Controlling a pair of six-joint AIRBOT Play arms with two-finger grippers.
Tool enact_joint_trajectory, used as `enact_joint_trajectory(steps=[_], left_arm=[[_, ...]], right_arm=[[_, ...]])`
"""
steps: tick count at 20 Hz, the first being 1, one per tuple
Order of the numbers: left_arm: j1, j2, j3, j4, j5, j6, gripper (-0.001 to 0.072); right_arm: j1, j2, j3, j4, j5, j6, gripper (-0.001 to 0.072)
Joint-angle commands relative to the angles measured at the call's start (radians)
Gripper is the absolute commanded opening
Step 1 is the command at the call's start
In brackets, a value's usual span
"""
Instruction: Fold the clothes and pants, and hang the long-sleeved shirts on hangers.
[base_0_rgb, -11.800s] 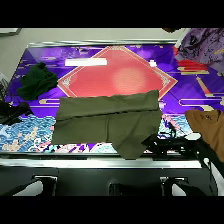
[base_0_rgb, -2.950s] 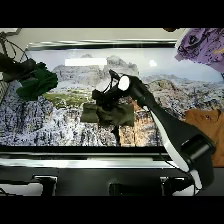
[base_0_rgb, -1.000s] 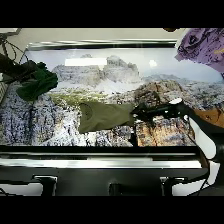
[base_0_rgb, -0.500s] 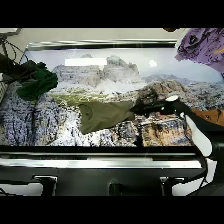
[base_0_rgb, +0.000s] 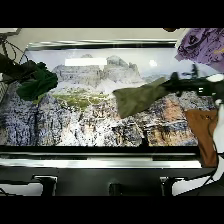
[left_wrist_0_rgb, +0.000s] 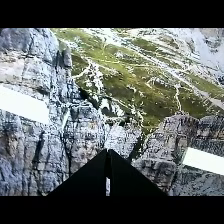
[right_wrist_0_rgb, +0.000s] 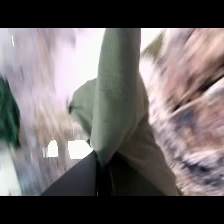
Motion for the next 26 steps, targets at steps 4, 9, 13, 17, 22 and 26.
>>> enact_joint_trajectory(steps=[4,9,13,17,22,26], left_arm=[[0.001,0.000,0.000,0.000,-0.001,0.000,0.0021],[0.004,0.001,0.000,0.000,-0.029,0.000,0.0020],[0.004,0.002,0.000,0.000,-0.068,0.000,0.0020],[0.004,0.002,0.000,0.000,-0.075,0.000,0.0021],[0.004,0.002,0.000,-0.001,-0.076,0.003,0.0021],[0.004,0.002,0.000,-0.001,-0.082,0.016,0.0021]], right_arm=[[-0.251,0.095,0.067,-0.137,-0.045,0.173,0.0024],[-0.358,0.194,0.067,-0.307,-0.052,0.315,0.0023],[-0.374,0.261,0.067,-0.446,-0.037,0.459,0.0023],[-0.375,0.334,0.067,-0.580,-0.019,0.595,0.0023],[-0.375,0.407,0.067,-0.817,0.078,0.691,0.0023],[-0.375,0.428,0.066,-0.995,0.185,0.696,0.0022]])
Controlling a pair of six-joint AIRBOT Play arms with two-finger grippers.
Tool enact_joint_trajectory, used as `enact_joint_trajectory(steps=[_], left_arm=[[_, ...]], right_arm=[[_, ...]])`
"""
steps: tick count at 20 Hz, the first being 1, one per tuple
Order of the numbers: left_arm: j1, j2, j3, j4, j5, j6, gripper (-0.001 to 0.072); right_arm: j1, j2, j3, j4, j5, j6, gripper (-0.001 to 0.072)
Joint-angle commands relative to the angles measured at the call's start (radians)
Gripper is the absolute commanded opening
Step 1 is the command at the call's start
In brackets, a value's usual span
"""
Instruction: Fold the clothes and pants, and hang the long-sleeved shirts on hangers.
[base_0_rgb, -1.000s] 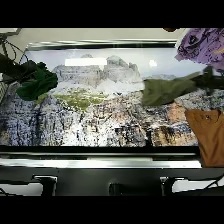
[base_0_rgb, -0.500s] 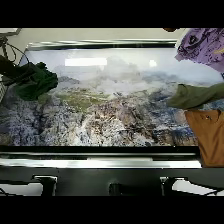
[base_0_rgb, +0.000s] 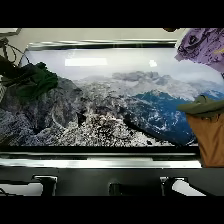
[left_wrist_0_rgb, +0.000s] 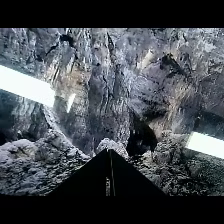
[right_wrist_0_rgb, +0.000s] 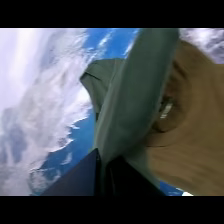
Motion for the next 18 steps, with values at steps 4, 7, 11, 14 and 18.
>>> enact_joint_trajectory(steps=[4,7,11,14,18], left_arm=[[0.000,0.001,0.000,-0.001,-0.020,0.041,0.0021],[0.001,0.001,0.000,0.000,-0.021,0.043,0.0020],[0.001,0.001,0.000,0.000,-0.021,0.043,0.0020],[0.001,0.000,0.000,0.000,-0.021,0.043,0.0020],[0.000,0.000,0.000,0.000,-0.021,0.043,0.0020]], right_arm=[[0.000,0.020,-0.047,-0.315,0.170,0.024,0.0024],[0.000,0.046,-0.207,-0.388,0.175,0.023,0.0024],[0.000,0.142,-0.489,-0.526,0.109,0.100,0.0024],[0.000,0.194,-0.660,-0.562,0.064,0.139,0.0025],[0.000,0.204,-0.769,-0.575,0.031,0.175,0.0027]])
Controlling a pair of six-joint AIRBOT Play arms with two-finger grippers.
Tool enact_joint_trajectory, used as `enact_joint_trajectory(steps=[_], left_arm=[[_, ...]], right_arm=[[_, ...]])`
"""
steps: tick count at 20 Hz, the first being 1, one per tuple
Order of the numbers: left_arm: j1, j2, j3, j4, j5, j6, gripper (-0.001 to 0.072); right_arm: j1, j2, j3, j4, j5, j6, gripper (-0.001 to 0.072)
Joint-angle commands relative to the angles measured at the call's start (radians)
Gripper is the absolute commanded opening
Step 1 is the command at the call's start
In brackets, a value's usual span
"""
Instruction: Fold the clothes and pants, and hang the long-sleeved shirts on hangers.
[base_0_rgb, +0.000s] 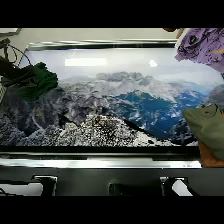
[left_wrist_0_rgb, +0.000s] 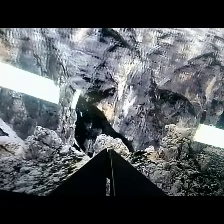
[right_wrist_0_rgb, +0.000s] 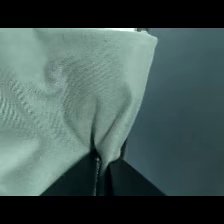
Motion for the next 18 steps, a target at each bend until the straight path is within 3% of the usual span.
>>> enact_joint_trajectory(steps=[1,4,6,7,8,10,12,13,15,18], left_arm=[[0.000,0.000,0.000,0.000,0.000,0.000,0.0020],[0.000,0.000,0.000,0.000,0.000,0.000,0.0021],[0.000,0.000,0.000,0.000,0.000,0.000,0.0021],[0.000,0.000,0.000,0.000,0.000,0.000,0.0021],[0.000,0.000,0.000,0.000,0.001,0.000,0.0021],[0.000,0.000,0.000,0.000,0.000,0.001,0.0021],[0.001,0.000,0.000,0.000,0.001,0.001,0.0022],[0.000,0.000,0.000,0.000,0.002,0.006,0.0022],[0.000,0.003,0.000,-0.012,0.003,0.046,0.0021],[-0.004,0.033,0.000,-0.022,0.037,0.069,0.0020]], right_arm=[[0.000,0.016,-0.097,-0.032,-0.035,0.035,0.0027],[0.000,0.016,-0.101,-0.034,-0.050,0.035,0.0048],[0.000,0.016,-0.101,-0.034,-0.049,0.030,0.0295],[0.000,0.016,-0.096,-0.034,-0.051,0.019,0.0388],[0.000,0.016,-0.075,-0.033,-0.062,-0.001,0.0422],[0.001,0.016,0.025,0.008,-0.135,-0.025,0.0418],[0.002,0.016,0.158,0.201,-0.296,-0.138,0.0415],[0.017,0.016,0.211,0.349,-0.382,-0.222,0.0379],[0.113,0.016,0.261,0.586,-0.478,-0.402,0.0229],[0.387,0.002,0.261,0.649,-0.425,-0.563,0.0105]])
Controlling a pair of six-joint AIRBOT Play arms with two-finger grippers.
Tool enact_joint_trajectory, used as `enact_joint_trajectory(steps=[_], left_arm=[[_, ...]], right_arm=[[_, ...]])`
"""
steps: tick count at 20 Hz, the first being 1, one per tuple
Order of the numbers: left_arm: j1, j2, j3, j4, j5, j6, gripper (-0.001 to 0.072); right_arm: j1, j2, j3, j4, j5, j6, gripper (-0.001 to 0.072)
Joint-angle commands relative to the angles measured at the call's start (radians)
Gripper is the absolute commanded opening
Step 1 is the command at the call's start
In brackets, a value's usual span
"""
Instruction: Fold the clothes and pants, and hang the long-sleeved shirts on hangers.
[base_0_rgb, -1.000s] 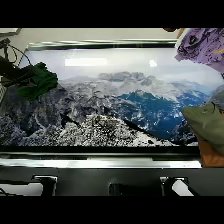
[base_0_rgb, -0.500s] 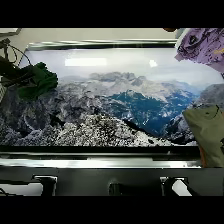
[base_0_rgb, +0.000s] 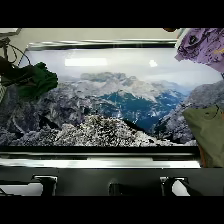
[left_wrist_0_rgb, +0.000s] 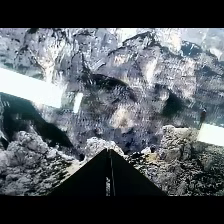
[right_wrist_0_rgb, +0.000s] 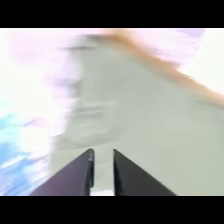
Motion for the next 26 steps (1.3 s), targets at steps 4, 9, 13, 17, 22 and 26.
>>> enact_joint_trajectory(steps=[4,9,13,17,22,26], left_arm=[[-0.061,0.174,-0.164,-0.011,0.115,0.120,0.0020],[-0.167,0.406,-0.484,-0.010,0.239,0.120,0.0021],[-0.177,0.427,-0.516,-0.010,0.184,0.109,0.0021],[-0.177,0.427,-0.516,-0.010,0.185,0.109,0.0021],[-0.177,0.427,-0.516,-0.010,0.185,0.109,0.0021],[-0.177,0.427,-0.516,-0.011,0.185,0.109,0.0022]], right_arm=[[0.571,-0.036,0.036,0.160,0.071,-0.311,0.0027],[0.836,-0.035,0.036,0.151,0.119,-0.312,0.0028],[0.875,-0.034,0.036,0.150,0.131,-0.313,0.0028],[0.875,-0.033,0.036,0.150,0.146,-0.313,0.0028],[0.875,-0.033,0.036,0.151,0.146,-0.313,0.0028],[0.875,-0.033,0.036,0.151,0.146,-0.313,0.0028]])
